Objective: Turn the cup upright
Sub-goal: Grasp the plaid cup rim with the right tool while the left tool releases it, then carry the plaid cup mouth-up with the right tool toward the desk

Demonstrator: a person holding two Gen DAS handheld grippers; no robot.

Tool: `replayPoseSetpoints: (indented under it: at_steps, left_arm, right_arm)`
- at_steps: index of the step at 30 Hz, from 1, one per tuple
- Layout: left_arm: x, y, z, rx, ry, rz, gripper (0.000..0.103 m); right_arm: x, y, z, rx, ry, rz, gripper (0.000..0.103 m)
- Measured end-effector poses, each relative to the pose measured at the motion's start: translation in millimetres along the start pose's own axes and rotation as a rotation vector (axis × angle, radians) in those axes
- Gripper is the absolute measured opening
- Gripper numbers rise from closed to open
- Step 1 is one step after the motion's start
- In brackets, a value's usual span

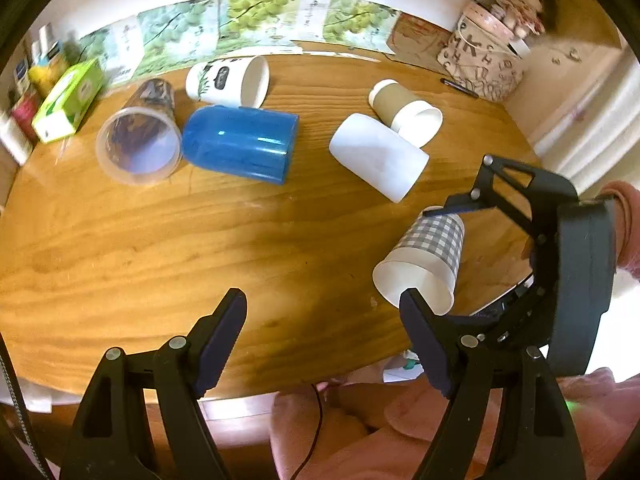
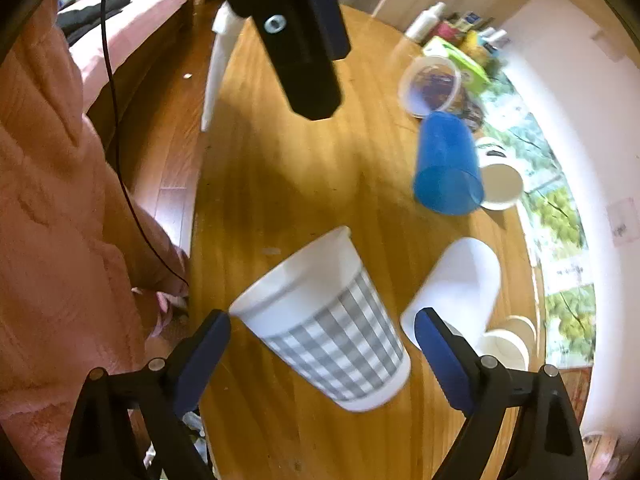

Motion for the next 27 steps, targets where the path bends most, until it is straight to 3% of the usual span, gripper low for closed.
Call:
replayPoseSetpoints:
  at_steps: [11, 17, 21, 27]
  left_arm:
    - [-7, 2, 3, -0.077, 0.016, -0.022, 0.082]
    - [-13, 1, 7, -0.095, 0.015, -0.045, 0.082]
    - [-18, -2, 17, -0.149, 0.014, -0.064, 0.082]
    - [-25, -4, 29, -0.216, 0.01, -0.09, 0.082]
  right_arm:
    - [20, -6, 12, -0.107, 0.001, 0.068, 0.084]
    - [17, -10, 9, -0.076, -0.007, 0.054, 0.083]
    - [11, -16, 2, 0.03, -0.031, 0.006, 0.082]
    - [-3, -27, -21, 0.319, -0.059, -0.136, 0.082]
Point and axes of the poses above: each gripper's, at about its wrist camera, not at the fingertips, and x roughly the way its jaws point, z to its left, y to its underside, the point moved 8 cm from there along x, roughly the way its jaws point, and after that the axes turned 4 degrees about -y, right-handed, at the moved point
